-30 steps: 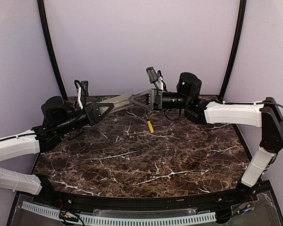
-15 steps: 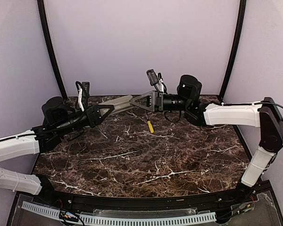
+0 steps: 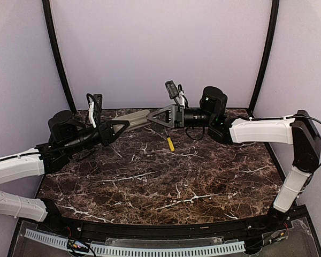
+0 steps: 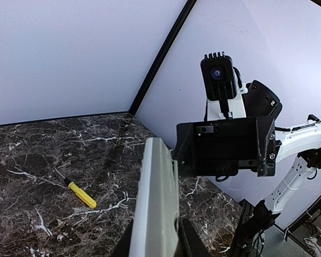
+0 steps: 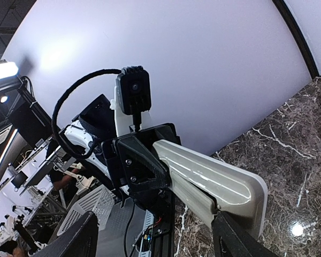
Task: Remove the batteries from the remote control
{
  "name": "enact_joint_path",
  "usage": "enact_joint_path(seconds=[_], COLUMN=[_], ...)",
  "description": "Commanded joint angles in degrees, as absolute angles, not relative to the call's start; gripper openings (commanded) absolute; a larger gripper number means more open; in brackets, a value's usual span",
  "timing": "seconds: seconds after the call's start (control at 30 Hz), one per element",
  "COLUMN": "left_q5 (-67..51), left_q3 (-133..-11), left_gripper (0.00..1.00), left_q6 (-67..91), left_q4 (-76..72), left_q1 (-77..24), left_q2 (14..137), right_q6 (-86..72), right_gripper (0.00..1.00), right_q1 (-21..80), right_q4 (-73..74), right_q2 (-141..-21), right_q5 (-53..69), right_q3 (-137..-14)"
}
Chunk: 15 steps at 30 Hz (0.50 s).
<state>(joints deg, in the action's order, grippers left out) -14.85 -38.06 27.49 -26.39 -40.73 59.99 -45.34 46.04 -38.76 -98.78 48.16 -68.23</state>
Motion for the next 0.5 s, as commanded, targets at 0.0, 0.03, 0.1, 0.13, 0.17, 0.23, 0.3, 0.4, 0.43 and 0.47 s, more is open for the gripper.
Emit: enact_joint_path(seconds=[0.0,0.03,0.1,0.13,0.17,0.23,0.3,0.4,0.43,0.47], left_q5=[-17.5,-17.5,-17.6,-17.6,-17.5,-17.1,-17.0,-17.0,-17.0,-16.9], left_q3=[-38.4,-38.4,-38.4,-38.3,-38.0,-37.2,-36.6,-36.2,-36.1,-36.1], left_gripper=[0.0,0.0,0.0,0.0,0.0,0.0,0.0,0.01,0.0,0.0], left_q6=[27.1,27.1,27.2,27.4,27.4,27.6,27.6,27.3,27.0,26.9], left_q4=[-31.7,-31.7,-31.4,-31.4,-31.4,-31.8,-32.0,-32.1,-32.0,-31.8], left_q1=[-42.4,-42.4,-42.4,-42.3,-42.3,-42.3,-42.3,-42.4,-42.4,-42.3], left_q2=[59.8,59.8,59.6,59.5,59.2,58.7,58.5,58.5,58.5,58.6], right_q6=[-46.5,-46.5,-46.7,-46.7,-46.7,-46.6,-46.5,-46.3,-46.2,-45.9], right_gripper=[0.72,0.72,0.72,0.72,0.72,0.72,0.72,0.72,0.72,0.72], right_q1=[48.0,48.0,48.0,48.1,48.1,48.1,48.1,48.1,48.1,48.1], right_q4=[-36.3,-36.3,-36.3,-36.3,-36.3,-35.8,-35.5,-34.4,-33.6,-32.6], right_q2=[-101.2,-101.2,-101.3,-101.3,-101.4,-101.2,-101.2,-101.3,-101.3,-101.3], right_q5=[52.4,52.4,52.3,52.3,52.3,51.9,51.5,50.7,50.3,49.9], right_q3=[-68.2,-68.4,-68.3,-68.2,-68.2,-67.9,-67.6,-67.6,-67.8,-67.9])
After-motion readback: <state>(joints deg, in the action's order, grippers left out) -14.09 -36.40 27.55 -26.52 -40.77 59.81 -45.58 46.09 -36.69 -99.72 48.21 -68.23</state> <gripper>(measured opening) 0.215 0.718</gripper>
